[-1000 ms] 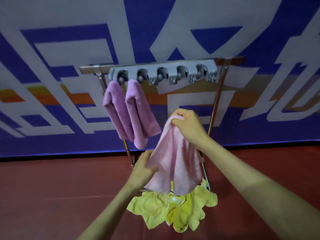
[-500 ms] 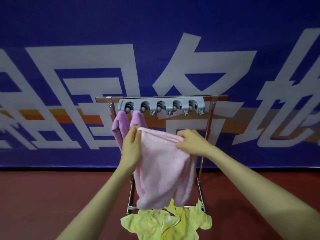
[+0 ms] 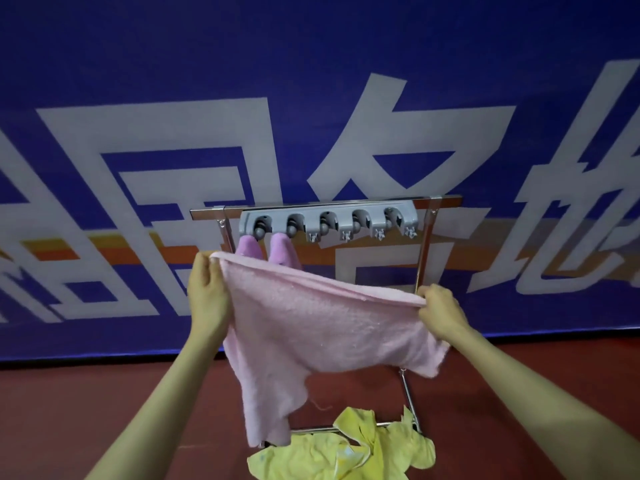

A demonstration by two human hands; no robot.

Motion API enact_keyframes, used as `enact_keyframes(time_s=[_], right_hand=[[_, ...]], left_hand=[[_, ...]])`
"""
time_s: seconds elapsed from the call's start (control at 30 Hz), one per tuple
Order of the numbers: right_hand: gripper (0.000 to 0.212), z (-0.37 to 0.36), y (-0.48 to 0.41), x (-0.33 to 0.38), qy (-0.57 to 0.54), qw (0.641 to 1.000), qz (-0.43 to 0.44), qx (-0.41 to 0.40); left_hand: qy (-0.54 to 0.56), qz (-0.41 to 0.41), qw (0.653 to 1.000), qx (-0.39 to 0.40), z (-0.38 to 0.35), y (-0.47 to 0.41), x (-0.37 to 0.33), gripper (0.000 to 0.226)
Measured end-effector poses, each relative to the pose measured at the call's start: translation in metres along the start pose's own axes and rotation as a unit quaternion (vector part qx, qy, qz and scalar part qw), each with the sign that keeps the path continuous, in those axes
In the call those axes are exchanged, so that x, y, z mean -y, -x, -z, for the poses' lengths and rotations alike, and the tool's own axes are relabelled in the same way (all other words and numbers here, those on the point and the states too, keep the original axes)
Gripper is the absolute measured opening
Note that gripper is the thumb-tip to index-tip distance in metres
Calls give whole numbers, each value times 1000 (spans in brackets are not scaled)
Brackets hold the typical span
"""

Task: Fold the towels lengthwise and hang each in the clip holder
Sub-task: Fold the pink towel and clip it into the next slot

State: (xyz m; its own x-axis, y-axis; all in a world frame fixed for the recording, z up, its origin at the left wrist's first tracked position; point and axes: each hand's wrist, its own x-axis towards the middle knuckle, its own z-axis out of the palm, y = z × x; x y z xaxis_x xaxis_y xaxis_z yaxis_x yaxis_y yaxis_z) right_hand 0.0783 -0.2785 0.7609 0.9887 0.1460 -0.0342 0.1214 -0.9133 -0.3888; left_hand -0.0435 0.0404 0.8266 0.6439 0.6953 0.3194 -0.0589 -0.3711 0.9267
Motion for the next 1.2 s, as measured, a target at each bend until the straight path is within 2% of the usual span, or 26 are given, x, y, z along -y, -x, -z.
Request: enact_keyframes(time_s=[0.1,0.2,0.37,0.43,0.53,0.7,0.87,0.93,1.1,1.2], right_hand=[[18,1,-14,0,-27,999,-35,-23],[16,8,-26,7,-132,989,-59,-42],[25,26,-28,40,-346,938,-30,-17],[26,27,-28,54,-383,923,-30,-12],[23,24,-29,74,-377,926,-23,8],[25,23,-18,111,-301,944,104,82],[31,18,-3,124,-282,943,127,125],[22,21,-2,124,-303,936,110,138],[32,33,-2,113,-339,927,69,146],[31,39,1,104,-335,928,50,156]], left_hand=[[-61,2,998,26,3,-10,20,23],[-100,12,994,50,3,-18,39,25],[-125,37,986,103,-3,-24,53,34],[-171,33,973,151,-6,-23,58,34],[-181,26,953,243,-17,-17,62,18],[-69,8,926,371,-45,4,44,37],[34,42,894,445,-67,25,21,23],[43,38,884,465,-72,33,18,22],[40,25,884,465,-88,52,6,38],[29,4,895,446,-98,63,0,31]])
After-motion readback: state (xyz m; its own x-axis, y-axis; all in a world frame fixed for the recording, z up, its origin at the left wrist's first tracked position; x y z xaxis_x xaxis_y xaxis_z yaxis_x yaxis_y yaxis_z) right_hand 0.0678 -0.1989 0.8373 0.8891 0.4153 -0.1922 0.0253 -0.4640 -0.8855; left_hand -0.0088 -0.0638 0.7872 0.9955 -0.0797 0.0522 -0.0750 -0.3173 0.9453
